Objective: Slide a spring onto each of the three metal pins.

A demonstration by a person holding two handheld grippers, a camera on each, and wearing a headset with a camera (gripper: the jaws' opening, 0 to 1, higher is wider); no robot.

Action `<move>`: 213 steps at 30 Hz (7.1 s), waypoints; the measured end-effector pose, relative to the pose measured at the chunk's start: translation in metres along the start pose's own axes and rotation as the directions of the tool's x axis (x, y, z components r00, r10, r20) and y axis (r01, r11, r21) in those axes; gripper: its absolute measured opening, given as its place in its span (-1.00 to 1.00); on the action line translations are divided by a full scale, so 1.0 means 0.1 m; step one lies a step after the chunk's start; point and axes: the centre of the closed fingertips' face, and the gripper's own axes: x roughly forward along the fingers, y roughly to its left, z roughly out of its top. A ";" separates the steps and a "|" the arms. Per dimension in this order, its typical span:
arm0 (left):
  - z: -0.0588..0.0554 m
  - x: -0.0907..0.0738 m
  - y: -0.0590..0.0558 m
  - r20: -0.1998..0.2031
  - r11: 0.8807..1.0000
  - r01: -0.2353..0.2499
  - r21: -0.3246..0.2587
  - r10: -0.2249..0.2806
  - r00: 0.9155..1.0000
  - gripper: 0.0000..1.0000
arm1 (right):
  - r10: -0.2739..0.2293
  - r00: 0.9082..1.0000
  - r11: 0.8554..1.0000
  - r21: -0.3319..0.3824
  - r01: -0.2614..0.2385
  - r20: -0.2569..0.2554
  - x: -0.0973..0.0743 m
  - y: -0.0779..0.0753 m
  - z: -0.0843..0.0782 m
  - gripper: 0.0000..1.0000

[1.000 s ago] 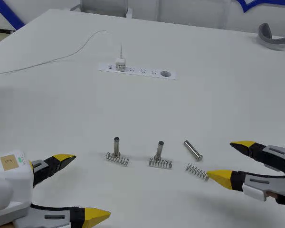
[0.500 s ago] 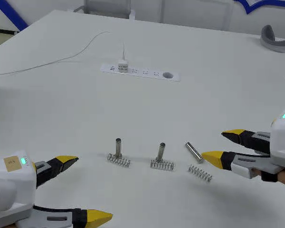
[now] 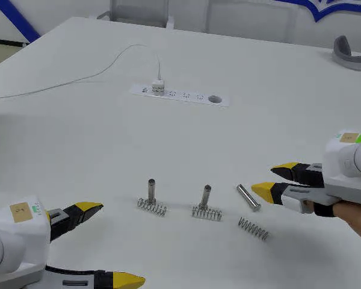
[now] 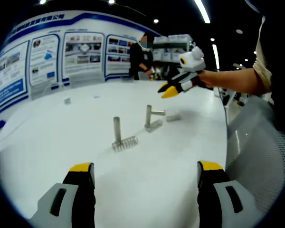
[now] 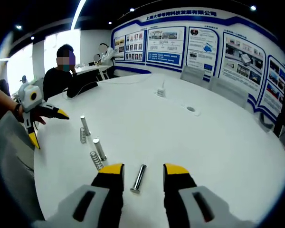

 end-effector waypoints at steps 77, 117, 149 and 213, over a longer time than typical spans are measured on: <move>0.03 0.03 -0.03 0.003 1.000 0.014 0.023 -0.014 1.000 0.76 | -0.038 0.970 0.985 0.156 0.077 -0.241 0.47 0.02 -0.30 -0.82; 0.10 -0.01 -0.05 0.016 0.999 0.013 0.046 -0.013 1.000 0.75 | -0.049 0.986 0.986 0.152 0.074 -0.161 -0.06 0.21 -0.28 -0.82; 0.14 0.00 -0.09 0.013 0.998 0.019 0.062 -0.020 1.000 0.76 | 0.019 0.991 0.996 0.093 -0.007 -0.131 -0.27 0.25 -0.41 -0.72; 0.21 0.15 -0.28 -0.016 0.983 0.142 0.120 -0.141 0.990 0.18 | 0.291 0.874 0.901 -0.194 -0.387 -0.390 -0.20 0.96 -0.55 -0.77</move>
